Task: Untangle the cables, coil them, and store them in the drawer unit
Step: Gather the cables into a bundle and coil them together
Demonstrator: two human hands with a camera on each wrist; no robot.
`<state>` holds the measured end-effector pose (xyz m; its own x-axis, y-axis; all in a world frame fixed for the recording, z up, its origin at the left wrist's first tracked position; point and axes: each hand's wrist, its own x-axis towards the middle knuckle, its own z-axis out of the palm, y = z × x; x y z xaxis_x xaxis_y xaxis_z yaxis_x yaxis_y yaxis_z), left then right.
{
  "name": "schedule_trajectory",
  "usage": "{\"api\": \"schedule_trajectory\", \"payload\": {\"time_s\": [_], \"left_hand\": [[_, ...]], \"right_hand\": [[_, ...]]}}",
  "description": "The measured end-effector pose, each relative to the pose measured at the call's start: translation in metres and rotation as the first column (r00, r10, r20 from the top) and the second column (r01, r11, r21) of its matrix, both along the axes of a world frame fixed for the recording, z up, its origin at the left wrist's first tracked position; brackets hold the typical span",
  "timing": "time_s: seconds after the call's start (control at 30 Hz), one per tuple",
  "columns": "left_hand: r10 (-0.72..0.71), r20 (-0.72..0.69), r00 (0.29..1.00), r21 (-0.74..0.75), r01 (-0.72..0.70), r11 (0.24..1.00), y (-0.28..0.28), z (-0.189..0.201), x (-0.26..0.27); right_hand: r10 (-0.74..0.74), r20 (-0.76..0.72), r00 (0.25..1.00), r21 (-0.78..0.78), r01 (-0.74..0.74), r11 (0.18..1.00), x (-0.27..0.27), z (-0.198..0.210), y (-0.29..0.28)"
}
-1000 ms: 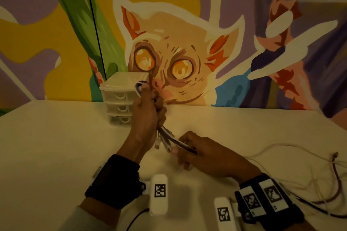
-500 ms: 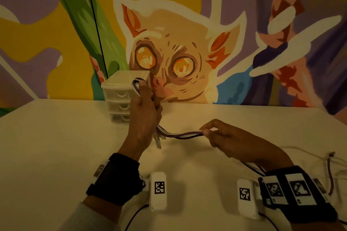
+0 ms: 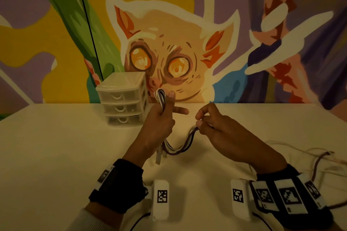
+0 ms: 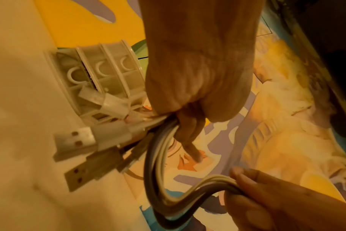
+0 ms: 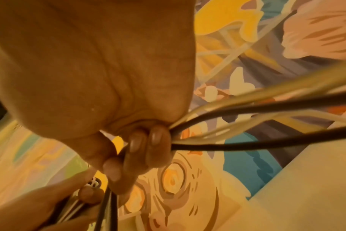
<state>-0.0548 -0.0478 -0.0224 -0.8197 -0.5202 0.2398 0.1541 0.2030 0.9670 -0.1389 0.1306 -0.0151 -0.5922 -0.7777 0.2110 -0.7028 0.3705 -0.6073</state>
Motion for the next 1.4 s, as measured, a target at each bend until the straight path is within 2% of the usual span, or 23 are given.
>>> {"api": "schedule_trajectory", "payload": {"time_s": [0.1,0.23,0.47,0.57,0.67,0.8,0.87,0.97,1.07,1.13,1.2,1.3,1.4], "left_hand": [[-0.088,0.075,0.993,-0.062,0.093,0.994,0.003,-0.002,0.0],[-0.198,0.205,0.959,-0.012,0.205,0.979,0.002,-0.005,-0.001],[-0.328,0.305,0.894,-0.144,0.384,0.912,0.003,-0.005,0.004],[-0.247,0.346,0.905,-0.277,0.35,0.895,0.004,-0.012,0.001],[-0.222,0.297,0.929,-0.252,0.3,0.92,0.005,-0.013,-0.003],[-0.048,0.239,0.97,-0.217,0.101,0.971,-0.016,-0.008,0.001],[-0.019,0.268,0.963,-0.216,0.079,0.973,-0.019,-0.009,0.002],[-0.026,0.304,0.952,-0.21,0.094,0.973,-0.016,-0.013,-0.002],[-0.084,0.322,0.943,-0.169,0.145,0.975,-0.012,-0.012,-0.001],[-0.154,0.328,0.932,-0.092,0.193,0.977,-0.008,-0.009,0.001],[-0.199,0.323,0.925,-0.006,0.212,0.977,-0.006,-0.008,0.001],[-0.233,0.291,0.928,0.144,0.198,0.969,-0.007,-0.007,0.002],[-0.239,0.276,0.931,0.189,0.191,0.963,-0.007,-0.006,0.003]], "right_hand": [[-0.012,0.129,0.992,-0.026,0.015,1.0,0.002,0.004,0.0],[-0.049,0.165,0.985,-0.04,0.057,0.998,-0.002,0.005,0.0],[-0.092,0.255,0.963,-0.085,0.117,0.99,-0.014,0.0,-0.003],[-0.092,0.262,0.961,-0.091,0.119,0.989,-0.017,-0.001,-0.004],[-0.108,0.27,0.957,-0.049,0.126,0.991,-0.021,-0.002,0.003],[-0.028,0.315,0.949,0.056,0.01,0.998,-0.032,-0.002,0.022],[0.018,0.393,0.92,-0.03,-0.007,1.0,-0.035,-0.002,0.022],[0.026,0.532,0.846,-0.161,0.071,0.984,-0.037,0.002,0.011],[0.036,0.67,0.741,-0.229,0.161,0.96,-0.041,0.004,0.001],[0.035,0.695,0.718,-0.269,0.215,0.939,-0.045,0.003,-0.001],[-0.013,0.598,0.801,-0.286,0.229,0.93,-0.05,0.0,0.001],[-0.091,0.332,0.939,-0.284,0.192,0.94,-0.048,-0.006,0.007],[-0.225,0.039,0.974,-0.203,0.228,0.952,-0.038,-0.008,0.006]]}}
